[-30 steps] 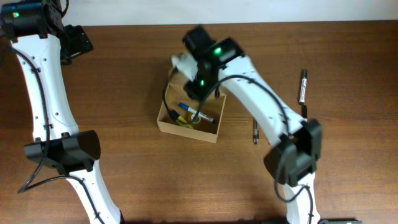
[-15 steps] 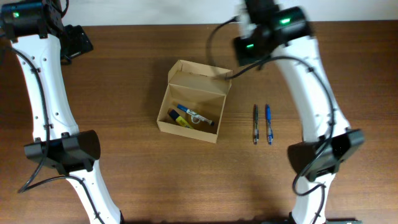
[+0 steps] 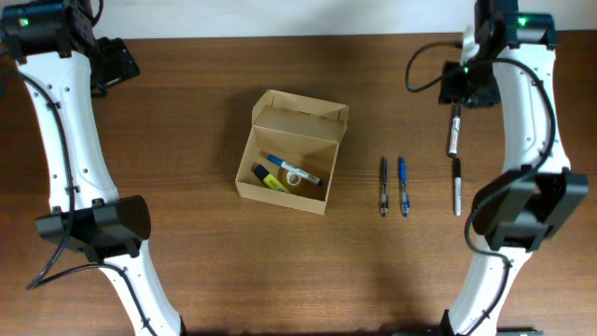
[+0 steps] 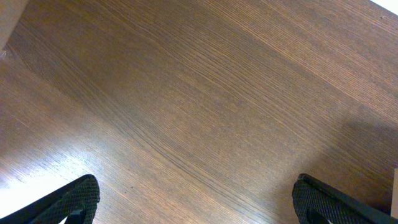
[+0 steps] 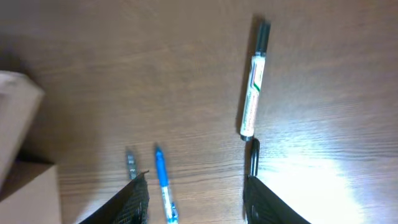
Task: Pack container
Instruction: 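Grasp the black-capped whiteboard marker with the right gripper, then carry the black marker into the box and release it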
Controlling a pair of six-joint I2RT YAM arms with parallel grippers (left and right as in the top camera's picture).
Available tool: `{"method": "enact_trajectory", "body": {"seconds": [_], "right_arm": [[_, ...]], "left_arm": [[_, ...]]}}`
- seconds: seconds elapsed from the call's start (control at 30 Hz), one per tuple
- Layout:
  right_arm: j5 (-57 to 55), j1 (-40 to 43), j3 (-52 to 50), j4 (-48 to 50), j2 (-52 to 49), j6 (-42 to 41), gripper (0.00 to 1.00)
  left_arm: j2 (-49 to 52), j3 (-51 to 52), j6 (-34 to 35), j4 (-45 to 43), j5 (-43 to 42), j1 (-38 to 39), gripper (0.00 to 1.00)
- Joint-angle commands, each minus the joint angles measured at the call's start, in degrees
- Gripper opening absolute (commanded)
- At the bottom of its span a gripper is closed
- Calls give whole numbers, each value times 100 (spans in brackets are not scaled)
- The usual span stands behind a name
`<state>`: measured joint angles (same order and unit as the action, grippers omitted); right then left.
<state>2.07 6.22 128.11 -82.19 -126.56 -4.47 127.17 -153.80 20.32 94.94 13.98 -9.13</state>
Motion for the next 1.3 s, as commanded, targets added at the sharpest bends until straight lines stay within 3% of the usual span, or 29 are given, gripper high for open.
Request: {"method": "enact_trajectory", "body": {"seconds": [0.0, 0.33, 0.57, 0.83, 0.9, 0.97, 1.0, 1.03, 1.07, 1.2, 1.27], "right_arm": [[310, 179, -393, 247, -101, -28, 50], [240, 557, -1506, 1397, -129, 122, 50], [66, 592, -2546, 2844, -136, 229, 54], [-251, 654, -2664, 3045, -505, 251, 54], [-251, 654, -2664, 3060, -555, 251, 39], [-251, 656, -2664, 3067, -562, 251, 31], [-254, 656, -2664, 3064, -566, 251, 23], [-251, 656, -2664, 3064, -566, 251, 8], [-245, 656, -2664, 3067, -566, 251, 4], [555, 660, -2243, 2931, -485, 271, 4], [1158, 564, -1480, 2581, -328, 562, 4]], "left_arm": [[-109, 24, -68, 7, 22, -15, 100], [-109, 24, -68, 7, 22, -15, 100], [-109, 24, -68, 7, 22, -15, 100], [-109, 24, -68, 7, 22, -15, 100], [-109, 24, -68, 7, 22, -15, 100], [-109, 24, -68, 7, 22, -15, 100], [-109, 24, -68, 7, 22, -15, 100], [-109, 24, -68, 7, 22, -15, 100], [-109, 24, -68, 7, 22, -15, 100], [-109, 24, -70, 7, 22, -15, 100], [-109, 24, -68, 7, 22, -15, 100]]}}
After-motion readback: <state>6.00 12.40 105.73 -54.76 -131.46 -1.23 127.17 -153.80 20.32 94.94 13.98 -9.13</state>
